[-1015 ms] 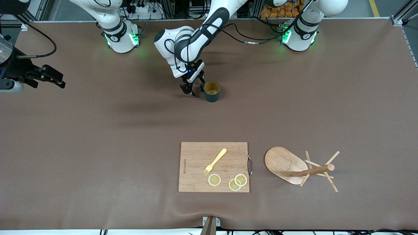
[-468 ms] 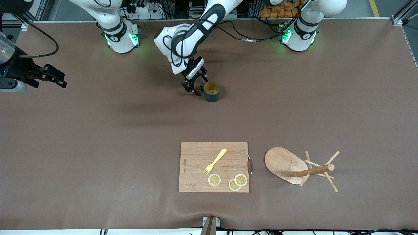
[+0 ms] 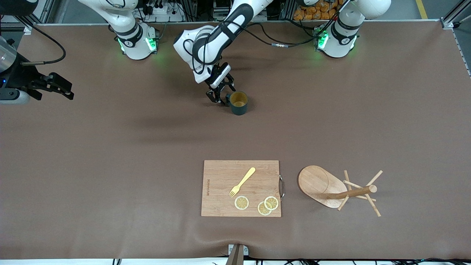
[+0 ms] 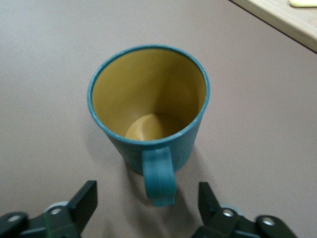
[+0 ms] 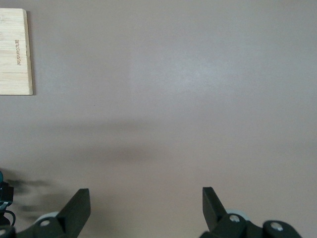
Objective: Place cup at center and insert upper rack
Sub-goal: 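Lower the left gripper and grasp the mug's rim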
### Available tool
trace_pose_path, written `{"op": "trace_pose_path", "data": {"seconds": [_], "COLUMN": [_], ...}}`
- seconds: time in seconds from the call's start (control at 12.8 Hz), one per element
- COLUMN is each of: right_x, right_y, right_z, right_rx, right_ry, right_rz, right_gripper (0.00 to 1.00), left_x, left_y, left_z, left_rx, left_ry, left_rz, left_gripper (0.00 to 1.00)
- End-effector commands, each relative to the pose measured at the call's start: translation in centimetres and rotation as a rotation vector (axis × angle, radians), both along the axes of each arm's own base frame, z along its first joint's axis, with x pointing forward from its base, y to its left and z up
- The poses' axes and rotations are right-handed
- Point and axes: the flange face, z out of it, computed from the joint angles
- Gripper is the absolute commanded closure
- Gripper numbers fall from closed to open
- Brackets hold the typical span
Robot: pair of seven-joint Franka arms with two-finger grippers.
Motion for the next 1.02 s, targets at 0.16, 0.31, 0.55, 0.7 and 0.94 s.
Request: {"op": "trace_pose_path", "data": {"seconds": [0.16, 0.31, 0.55, 0.7, 0.94], "right_x": [-0.5, -0.5, -0.5, -0.5, -0.5], "right_y": [0.0, 0.0, 0.0, -0.1, 0.1], "right_z": [0.7, 0.7, 0.7, 0.7, 0.7], "right_rx": [-0.019, -0.019, -0.018, -0.018, -0.018], "right_ry": [-0.014, -0.014, -0.013, -0.013, -0.013], "right_rz": [0.018, 0.018, 0.015, 0.015, 0.018], "right_gripper": [0.00, 0.00, 0.00, 0.00, 0.00], "left_x": [-0.3, -0.2, 0.3, 1.2, 4.2], "left_y": [-0.2, -0.3, -0.4, -0.3, 0.4], "left_z": [0.4, 0.8, 1.7, 2.9, 6.4], "left_rx": [-0.011, -0.024, -0.038, -0.059, -0.113], "left_ry": [0.021, 0.028, 0.028, 0.034, 0.043], "left_rz": [0.043, 0.053, 0.056, 0.077, 0.122], "left_gripper": [0.44, 0.56, 0.76, 0.93, 1.00]}}
